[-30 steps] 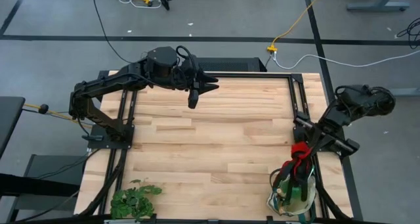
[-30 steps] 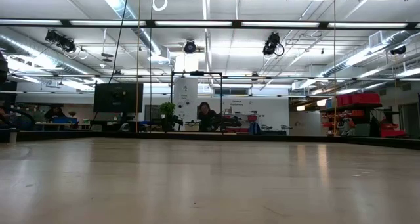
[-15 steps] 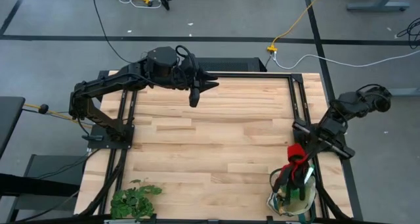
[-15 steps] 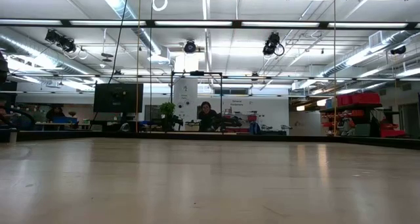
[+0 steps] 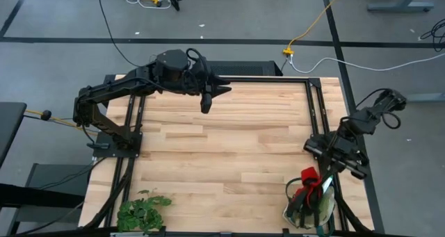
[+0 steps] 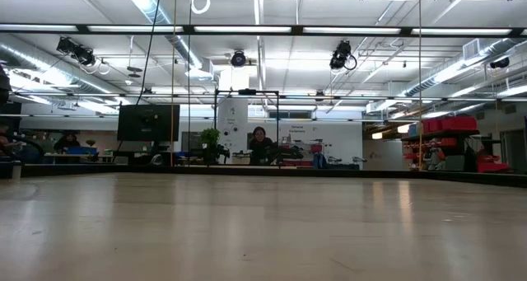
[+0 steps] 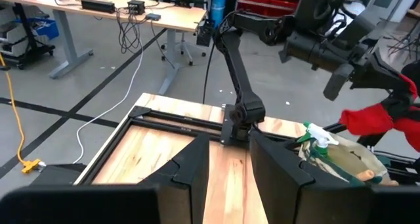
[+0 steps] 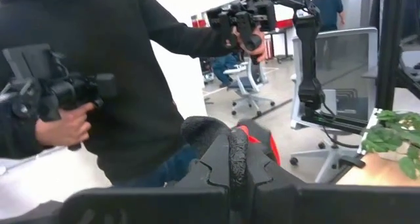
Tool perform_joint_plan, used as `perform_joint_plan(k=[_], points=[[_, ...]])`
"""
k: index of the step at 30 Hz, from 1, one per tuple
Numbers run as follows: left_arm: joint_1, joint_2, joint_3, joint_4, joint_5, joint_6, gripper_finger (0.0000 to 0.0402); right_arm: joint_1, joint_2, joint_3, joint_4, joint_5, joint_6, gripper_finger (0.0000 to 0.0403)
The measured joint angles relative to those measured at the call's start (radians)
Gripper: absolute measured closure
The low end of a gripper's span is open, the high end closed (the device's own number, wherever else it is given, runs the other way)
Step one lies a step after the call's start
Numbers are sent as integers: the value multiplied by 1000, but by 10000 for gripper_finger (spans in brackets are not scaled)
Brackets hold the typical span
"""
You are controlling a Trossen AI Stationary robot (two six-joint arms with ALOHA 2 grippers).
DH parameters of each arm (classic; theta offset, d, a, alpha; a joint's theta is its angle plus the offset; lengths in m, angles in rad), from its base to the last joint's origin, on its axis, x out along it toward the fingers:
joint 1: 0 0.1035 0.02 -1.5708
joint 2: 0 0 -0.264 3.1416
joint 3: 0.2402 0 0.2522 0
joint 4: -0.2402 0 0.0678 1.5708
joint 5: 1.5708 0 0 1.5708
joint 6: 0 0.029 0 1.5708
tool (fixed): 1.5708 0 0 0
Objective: Pick & Place Garden tools in Gardening bag
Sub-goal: Put the red gloves into the gardening bag
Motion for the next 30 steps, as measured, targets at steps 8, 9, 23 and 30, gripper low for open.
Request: perform_joint_plan(k=[8, 9, 23, 30], points=[[0, 0, 0, -81, 0, 0, 284, 127, -45, -103, 86, 123, 21, 402], [0, 0, 0, -81, 0, 0, 284, 143, -49, -111, 87, 138, 21, 402], [0, 0, 0, -76, 0, -1, 284, 353, -57, -283, 352, 306, 62, 403], [0, 0, 0, -76, 0, -1, 284, 463, -52, -355, 479, 395, 91, 403]])
